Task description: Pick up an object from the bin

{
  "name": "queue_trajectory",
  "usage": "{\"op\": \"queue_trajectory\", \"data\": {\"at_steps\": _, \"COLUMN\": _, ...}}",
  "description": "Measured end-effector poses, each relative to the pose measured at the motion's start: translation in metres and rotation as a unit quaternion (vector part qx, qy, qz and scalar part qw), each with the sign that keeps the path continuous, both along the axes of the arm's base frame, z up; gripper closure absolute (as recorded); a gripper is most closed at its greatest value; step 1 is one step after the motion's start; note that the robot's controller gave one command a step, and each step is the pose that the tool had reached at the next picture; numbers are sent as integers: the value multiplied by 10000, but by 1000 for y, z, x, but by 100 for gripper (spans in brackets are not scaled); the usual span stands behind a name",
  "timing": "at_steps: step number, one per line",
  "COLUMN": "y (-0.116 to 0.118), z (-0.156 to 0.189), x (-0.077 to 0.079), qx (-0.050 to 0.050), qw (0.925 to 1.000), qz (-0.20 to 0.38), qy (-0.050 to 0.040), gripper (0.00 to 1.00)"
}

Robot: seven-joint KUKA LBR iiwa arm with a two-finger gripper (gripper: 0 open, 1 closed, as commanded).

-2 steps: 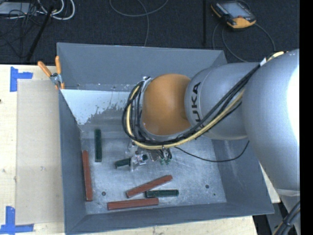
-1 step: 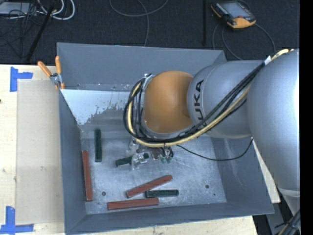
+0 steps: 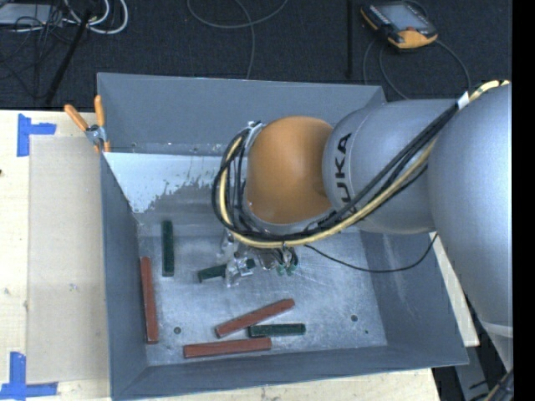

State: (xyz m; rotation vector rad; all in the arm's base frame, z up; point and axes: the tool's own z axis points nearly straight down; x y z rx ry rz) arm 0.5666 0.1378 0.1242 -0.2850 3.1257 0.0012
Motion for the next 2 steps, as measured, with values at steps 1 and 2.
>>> {"op": "queue_trajectory", "data": {"at_steps": 1, "y": 0, "z": 4, "x": 0, "qx": 1, "qw": 10000, "qz": -4, "qy": 0, "gripper": 100}}
{"op": "queue_trajectory", "data": {"at_steps": 2, "y": 0, "z": 9, "x": -1, "qx": -7, "qw": 10000, "qz": -7, "qy": 29, "gripper": 100}}
